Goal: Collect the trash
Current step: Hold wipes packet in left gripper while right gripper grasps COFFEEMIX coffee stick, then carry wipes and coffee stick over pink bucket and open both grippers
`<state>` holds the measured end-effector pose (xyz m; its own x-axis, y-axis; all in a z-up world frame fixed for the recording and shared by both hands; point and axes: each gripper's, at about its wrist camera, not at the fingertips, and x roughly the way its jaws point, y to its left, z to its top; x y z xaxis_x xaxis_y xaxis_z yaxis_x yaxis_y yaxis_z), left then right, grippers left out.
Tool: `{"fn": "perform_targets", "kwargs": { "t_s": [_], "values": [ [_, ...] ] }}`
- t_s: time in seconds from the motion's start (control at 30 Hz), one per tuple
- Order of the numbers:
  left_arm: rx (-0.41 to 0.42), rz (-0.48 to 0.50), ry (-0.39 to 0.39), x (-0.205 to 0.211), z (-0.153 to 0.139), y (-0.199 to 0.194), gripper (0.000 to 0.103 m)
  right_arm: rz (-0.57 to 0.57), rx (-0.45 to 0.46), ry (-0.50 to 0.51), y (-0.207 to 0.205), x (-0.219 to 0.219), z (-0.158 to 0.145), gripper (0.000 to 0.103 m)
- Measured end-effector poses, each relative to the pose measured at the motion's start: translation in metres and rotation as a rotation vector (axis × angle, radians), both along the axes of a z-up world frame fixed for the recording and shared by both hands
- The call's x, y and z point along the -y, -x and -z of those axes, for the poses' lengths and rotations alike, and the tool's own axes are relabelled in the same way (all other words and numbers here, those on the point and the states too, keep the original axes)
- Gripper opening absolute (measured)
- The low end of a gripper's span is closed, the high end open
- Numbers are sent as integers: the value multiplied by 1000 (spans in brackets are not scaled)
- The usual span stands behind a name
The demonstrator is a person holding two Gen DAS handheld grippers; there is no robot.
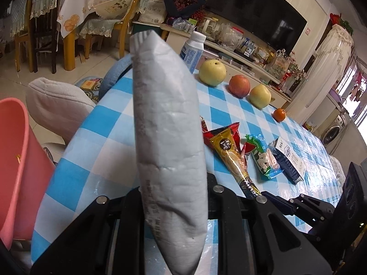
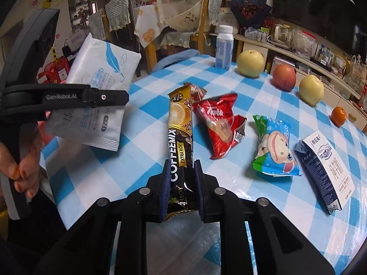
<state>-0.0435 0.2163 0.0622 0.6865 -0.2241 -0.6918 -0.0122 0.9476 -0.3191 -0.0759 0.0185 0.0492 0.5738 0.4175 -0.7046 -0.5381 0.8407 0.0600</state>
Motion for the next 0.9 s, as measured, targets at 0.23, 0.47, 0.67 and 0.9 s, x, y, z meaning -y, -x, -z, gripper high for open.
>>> {"fn": "perform_targets", "kwargs": {
  "t_s": [0.23, 0.47, 0.67, 0.9],
  "values": [
    [64, -39, -47, -8, -17, 12, 21, -27, 25, -98, 13, -13, -31, 21],
    [130, -148, -22, -45, -36, 28, 21, -100, -6, -161, 22, -56, -48, 21],
    [173, -365, -25, -104, -48, 50, 21, -199, -21, -225, 20, -118, -66, 21],
    [117, -610, -2, -185, -41, 70, 21, -323, -40, -243, 16, -209, -74, 21]
  ]
}}
